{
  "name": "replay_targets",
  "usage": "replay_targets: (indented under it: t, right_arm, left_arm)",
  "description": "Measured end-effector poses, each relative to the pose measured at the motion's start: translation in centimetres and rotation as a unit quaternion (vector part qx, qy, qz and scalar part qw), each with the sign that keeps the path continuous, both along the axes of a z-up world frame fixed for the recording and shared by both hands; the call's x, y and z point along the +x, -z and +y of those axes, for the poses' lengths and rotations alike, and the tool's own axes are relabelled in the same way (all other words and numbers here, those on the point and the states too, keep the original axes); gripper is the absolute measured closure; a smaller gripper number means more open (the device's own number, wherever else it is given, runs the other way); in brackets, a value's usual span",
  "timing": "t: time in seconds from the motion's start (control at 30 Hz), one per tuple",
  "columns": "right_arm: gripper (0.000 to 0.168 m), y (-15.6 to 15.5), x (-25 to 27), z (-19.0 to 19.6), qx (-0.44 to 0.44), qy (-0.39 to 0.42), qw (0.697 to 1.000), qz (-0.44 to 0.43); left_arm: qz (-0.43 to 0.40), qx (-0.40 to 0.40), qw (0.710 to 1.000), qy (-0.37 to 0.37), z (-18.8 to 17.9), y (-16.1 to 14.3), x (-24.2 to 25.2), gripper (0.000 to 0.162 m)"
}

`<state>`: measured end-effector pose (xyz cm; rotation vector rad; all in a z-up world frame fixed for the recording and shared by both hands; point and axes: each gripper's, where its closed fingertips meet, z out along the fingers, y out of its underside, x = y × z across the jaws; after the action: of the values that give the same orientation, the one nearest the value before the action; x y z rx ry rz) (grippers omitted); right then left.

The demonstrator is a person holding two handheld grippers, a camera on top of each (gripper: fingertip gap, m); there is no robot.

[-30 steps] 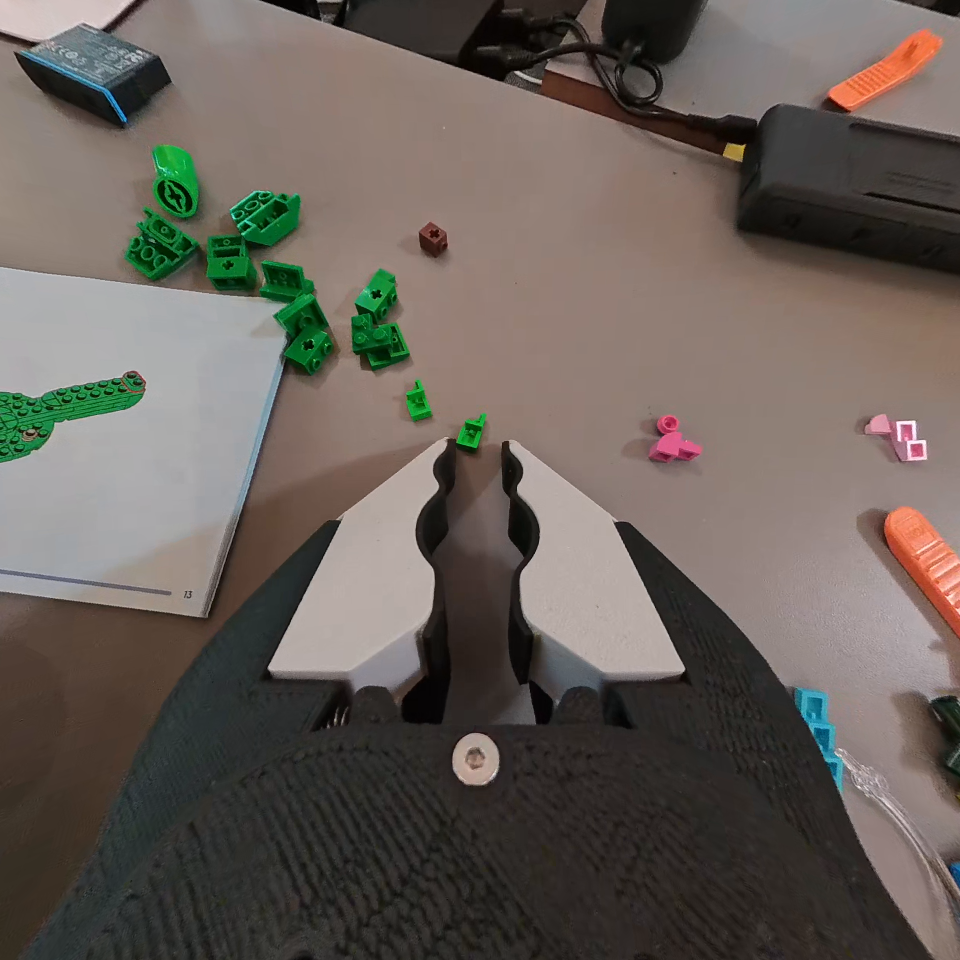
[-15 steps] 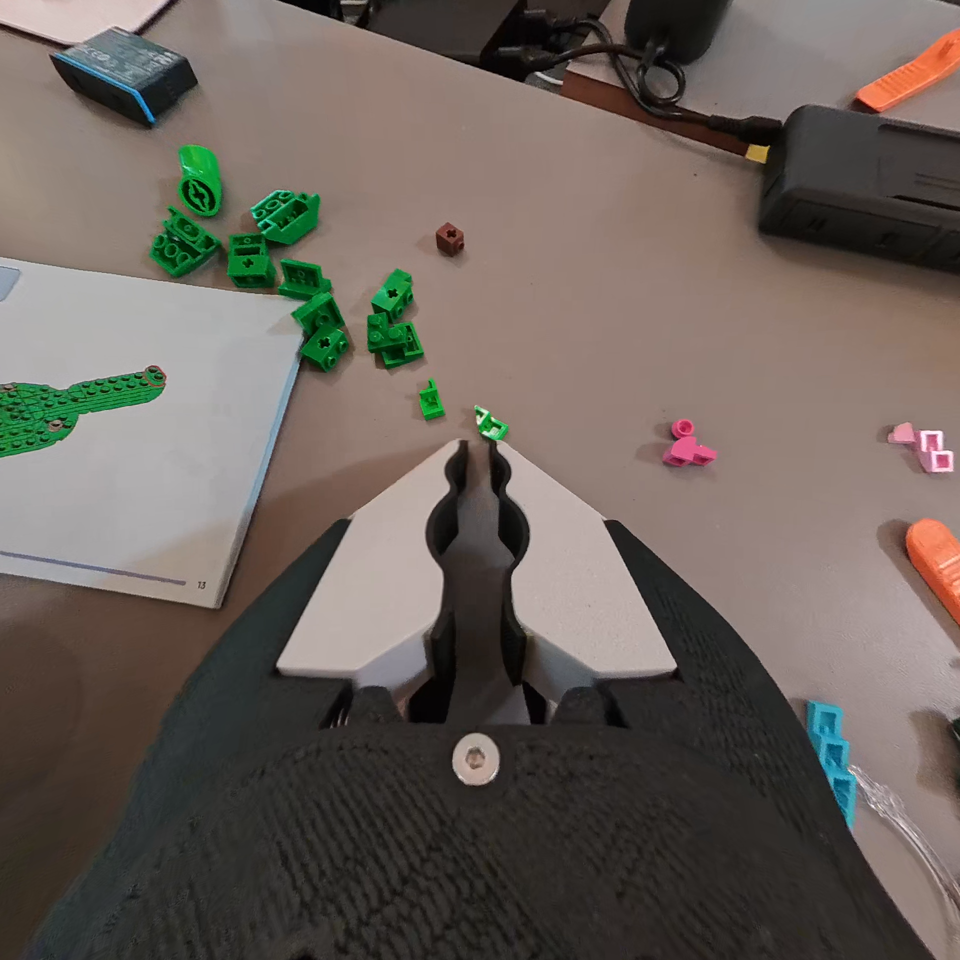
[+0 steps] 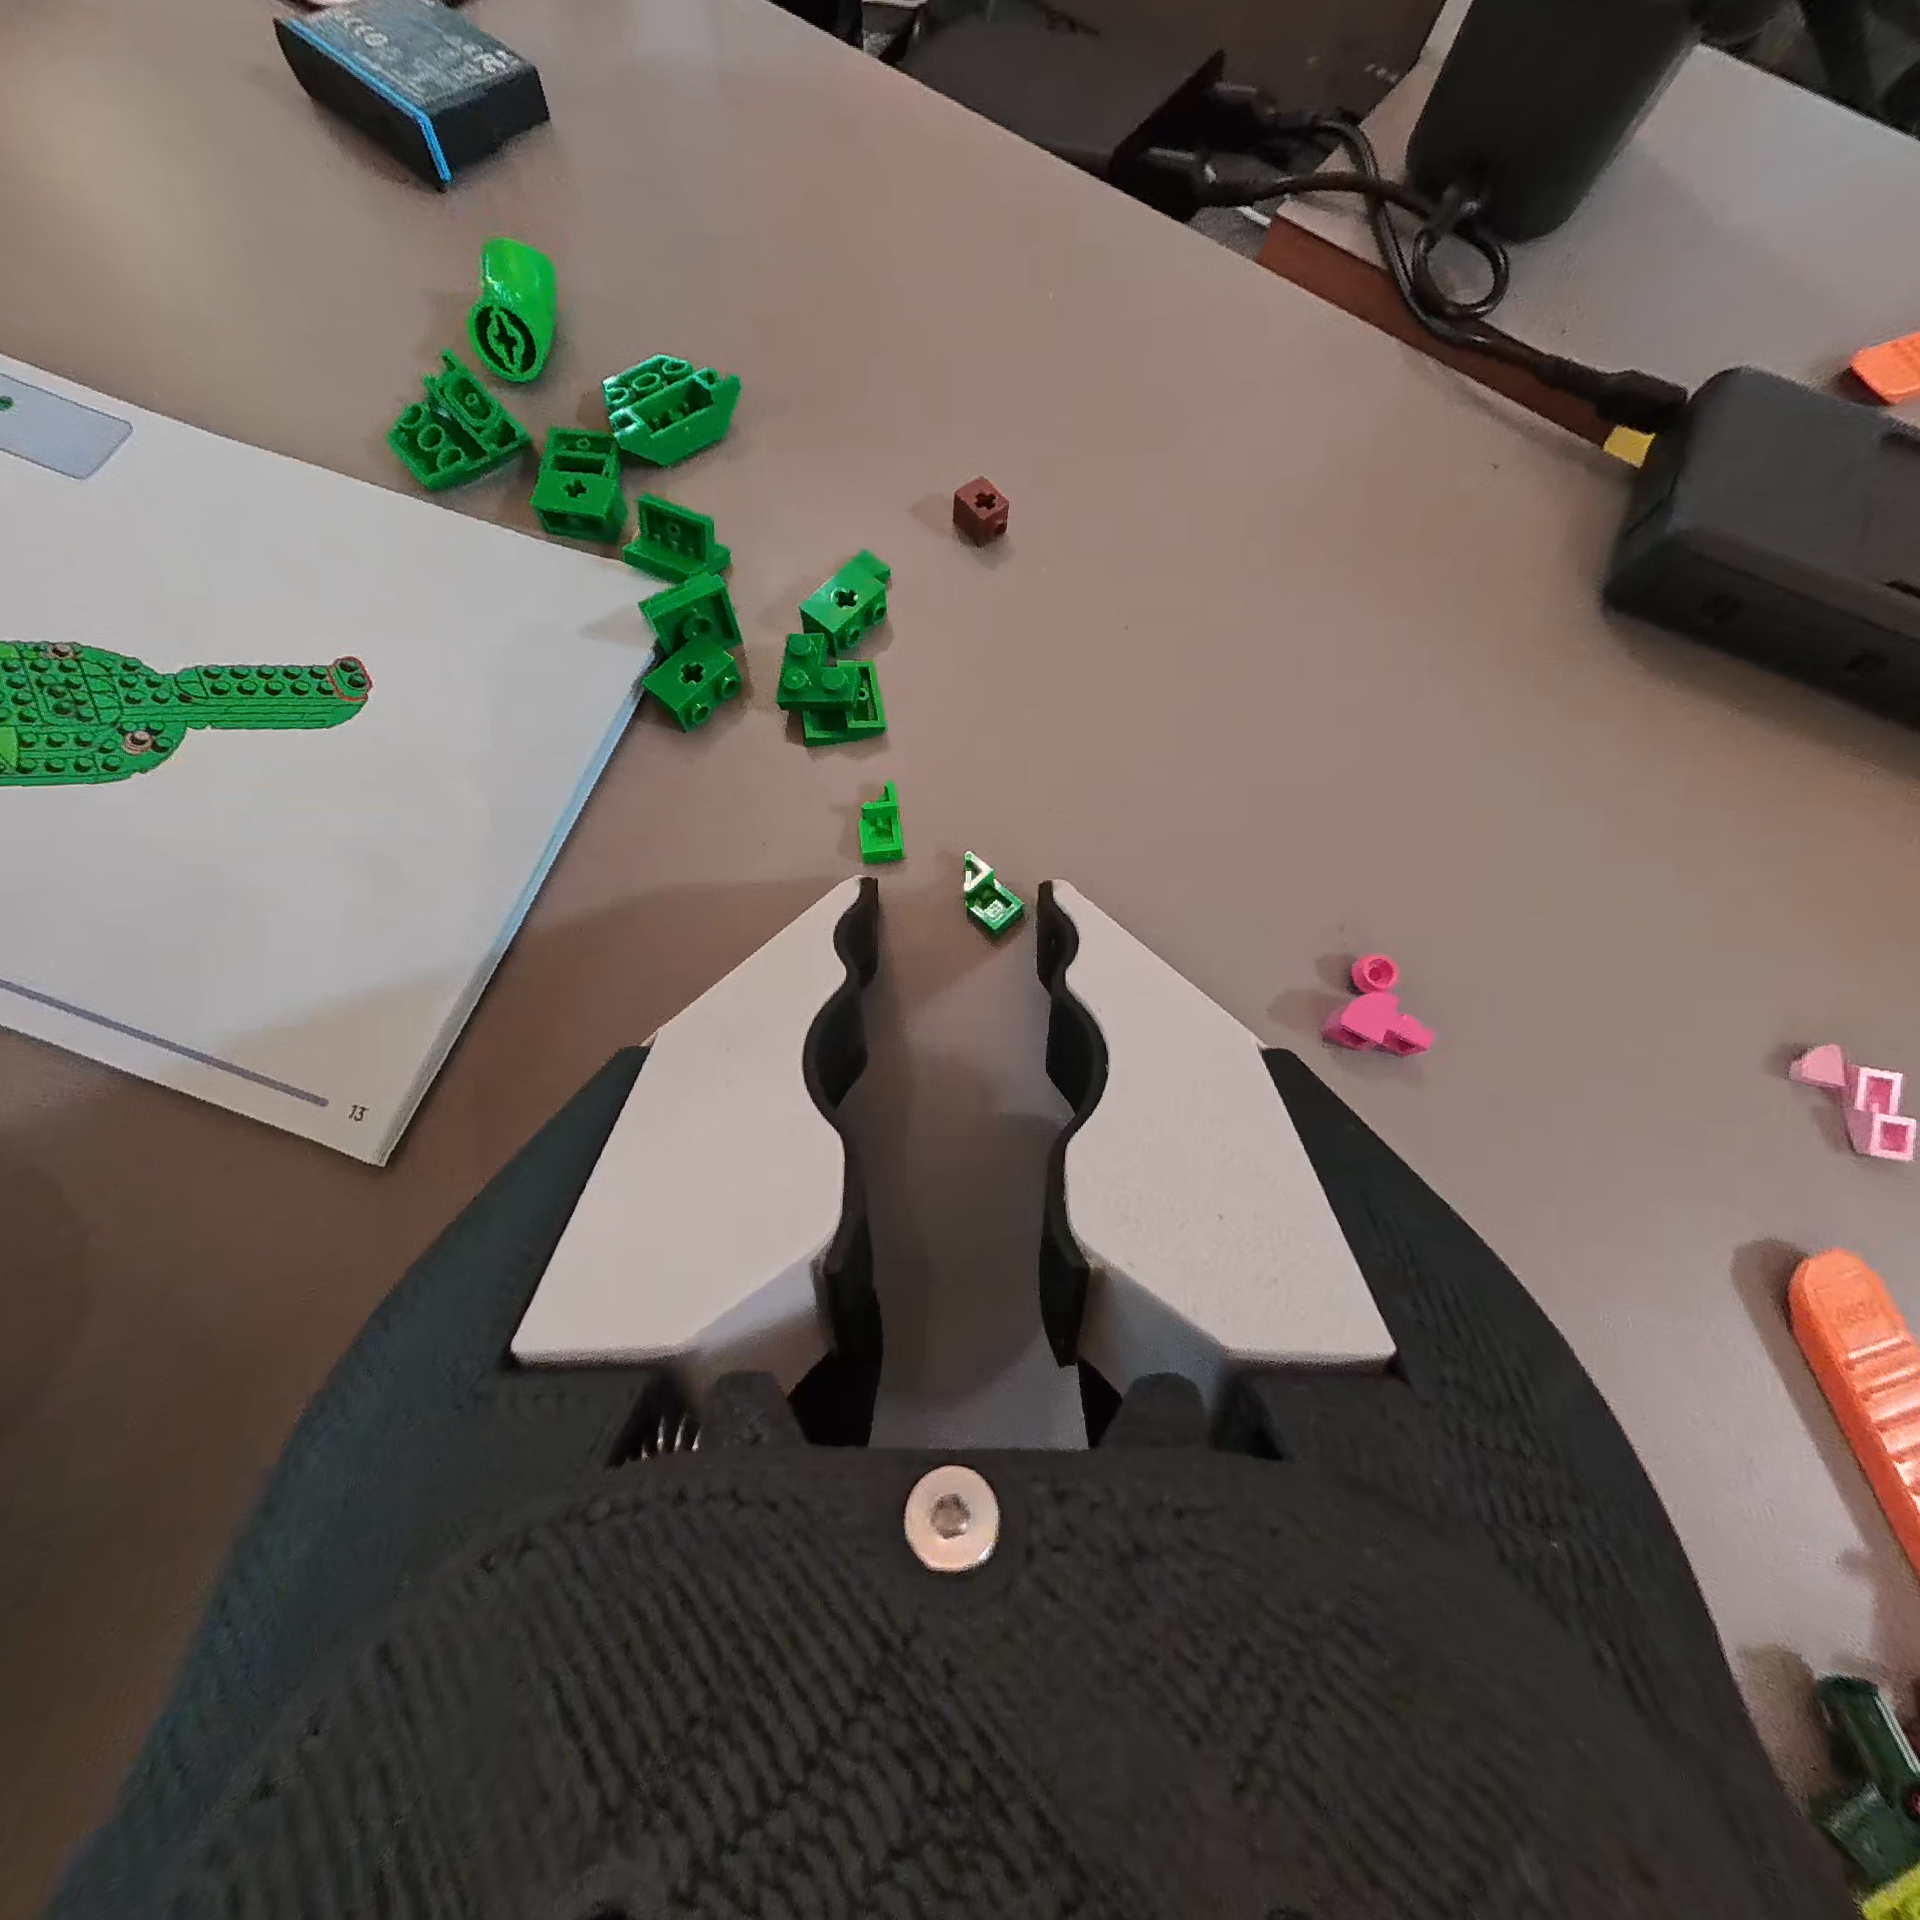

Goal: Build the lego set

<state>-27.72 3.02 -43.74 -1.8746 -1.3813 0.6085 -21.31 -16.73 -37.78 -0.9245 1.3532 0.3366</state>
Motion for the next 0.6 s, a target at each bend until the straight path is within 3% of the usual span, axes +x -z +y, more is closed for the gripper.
replay_targets:
  t: [0.17,0.6]
  right_arm:
    - [0.151,0.04,-0.22,-0.73,0.004,-0.025,1.000,-0.003]
    - [0.162,0.05,-0.09,-0.60,0.040,-0.019,0.999,-0.014]
  left_arm:
    - [0.001,-0.001,1.000,0.001,0.00,0.05,0.02,0.152]
    - [-0.002,0.000,1.000,-0.011,0.44,-0.02,-0.30,0.152]
